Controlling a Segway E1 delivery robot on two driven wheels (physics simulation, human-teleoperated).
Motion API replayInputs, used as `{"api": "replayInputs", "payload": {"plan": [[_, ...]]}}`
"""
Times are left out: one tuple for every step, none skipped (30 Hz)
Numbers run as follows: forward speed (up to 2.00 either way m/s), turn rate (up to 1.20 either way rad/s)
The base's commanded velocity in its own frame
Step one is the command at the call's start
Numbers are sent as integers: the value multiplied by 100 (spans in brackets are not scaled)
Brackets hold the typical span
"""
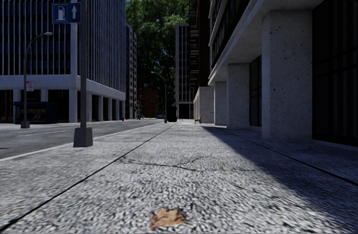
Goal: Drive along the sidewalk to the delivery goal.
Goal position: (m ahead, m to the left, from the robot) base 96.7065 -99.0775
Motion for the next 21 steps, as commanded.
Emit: {"api": "replayInputs", "payload": {"plan": [[200,0],[200,0],[200,0],[200,0],[200,0],[200,0],[200,0],[200,0],[200,0],[200,0],[200,0],[200,0],[200,0],[200,0],[200,0],[200,0],[200,0],[200,0],[200,0],[200,0],[200,0]]}}
